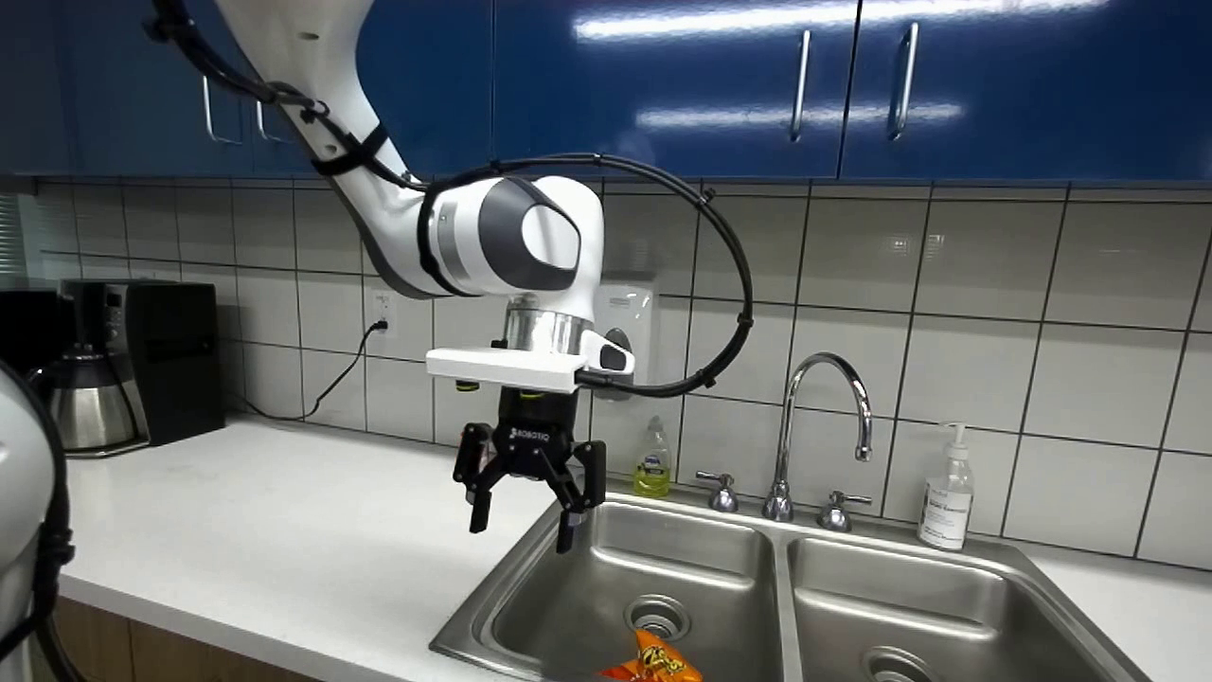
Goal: Put the orange packet inside the sink.
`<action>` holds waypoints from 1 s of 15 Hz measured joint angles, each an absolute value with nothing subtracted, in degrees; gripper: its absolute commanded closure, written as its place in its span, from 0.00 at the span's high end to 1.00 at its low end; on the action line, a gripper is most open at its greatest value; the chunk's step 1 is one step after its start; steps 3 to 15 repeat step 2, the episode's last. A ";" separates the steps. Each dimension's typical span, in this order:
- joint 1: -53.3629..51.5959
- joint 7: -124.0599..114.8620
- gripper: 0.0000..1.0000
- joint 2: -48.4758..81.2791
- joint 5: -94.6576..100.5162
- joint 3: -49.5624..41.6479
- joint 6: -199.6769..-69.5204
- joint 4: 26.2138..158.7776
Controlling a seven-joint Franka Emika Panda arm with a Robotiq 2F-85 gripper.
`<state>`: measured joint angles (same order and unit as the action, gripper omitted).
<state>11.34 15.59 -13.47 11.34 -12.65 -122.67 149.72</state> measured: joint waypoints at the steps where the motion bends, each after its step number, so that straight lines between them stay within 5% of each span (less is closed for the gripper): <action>1: 11.34 15.59 1.00 -14.11 11.40 -12.67 -122.68 150.17; 15: 11.34 15.59 1.00 -14.35 11.40 -12.67 -122.69 150.34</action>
